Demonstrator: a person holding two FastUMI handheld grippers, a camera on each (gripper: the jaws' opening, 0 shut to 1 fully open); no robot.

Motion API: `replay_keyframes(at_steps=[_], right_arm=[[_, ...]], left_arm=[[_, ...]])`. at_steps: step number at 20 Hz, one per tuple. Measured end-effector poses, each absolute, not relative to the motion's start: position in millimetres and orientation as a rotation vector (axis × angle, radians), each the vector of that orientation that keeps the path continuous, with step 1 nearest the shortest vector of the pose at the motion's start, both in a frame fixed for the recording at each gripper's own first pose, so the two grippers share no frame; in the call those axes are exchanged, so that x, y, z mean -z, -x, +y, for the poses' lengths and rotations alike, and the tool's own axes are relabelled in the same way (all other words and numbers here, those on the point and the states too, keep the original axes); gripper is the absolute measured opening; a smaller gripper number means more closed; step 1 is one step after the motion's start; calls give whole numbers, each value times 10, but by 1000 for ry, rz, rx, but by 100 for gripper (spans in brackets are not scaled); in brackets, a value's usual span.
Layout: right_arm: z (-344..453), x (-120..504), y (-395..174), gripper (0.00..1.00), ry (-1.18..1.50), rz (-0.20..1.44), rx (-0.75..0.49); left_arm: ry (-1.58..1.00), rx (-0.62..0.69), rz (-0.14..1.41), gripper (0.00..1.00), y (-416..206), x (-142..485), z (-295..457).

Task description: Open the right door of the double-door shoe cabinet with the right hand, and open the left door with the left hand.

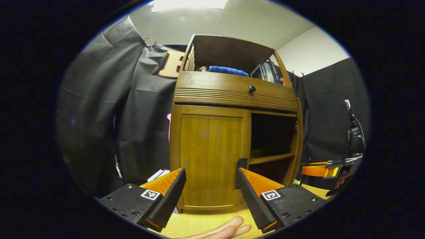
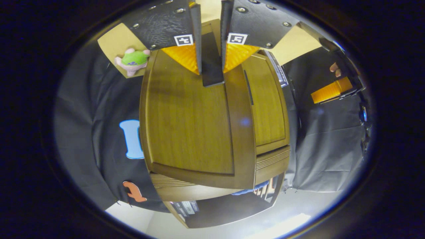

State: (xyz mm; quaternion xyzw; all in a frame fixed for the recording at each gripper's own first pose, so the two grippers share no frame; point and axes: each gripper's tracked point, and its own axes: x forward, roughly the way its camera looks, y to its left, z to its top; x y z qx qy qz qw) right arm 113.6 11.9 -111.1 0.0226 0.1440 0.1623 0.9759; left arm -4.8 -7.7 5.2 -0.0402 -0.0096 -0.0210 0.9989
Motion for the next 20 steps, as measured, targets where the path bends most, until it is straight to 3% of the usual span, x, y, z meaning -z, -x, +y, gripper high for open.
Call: replay_keyframes(at_steps=[1,6,7,9,13,15,17,20], right_arm=[[56,1092,-1102,23,-41,284,-316],[-286,1027,-956,23,-91,259,-277],[-345,1023,-942,23,-100,256,-273],[-438,1009,-923,19,-95,238,-274],[-528,998,-902,27,-94,228,-278],[-616,1033,-886,22,-45,230,-252],[-835,1021,-916,23,14,223,-170],[-1427,974,-1010,22,137,201,49]], left_arm=[[80,43,-22,91,56,-59,-79],[79,15,-41,91,69,-101,-24],[74,16,-46,95,66,-110,-35],[67,15,-36,91,45,-79,-31],[64,3,-20,91,14,-46,2],[62,2,-21,91,9,-48,11],[61,3,-23,91,7,-52,14],[60,8,-21,91,1,-45,10]])
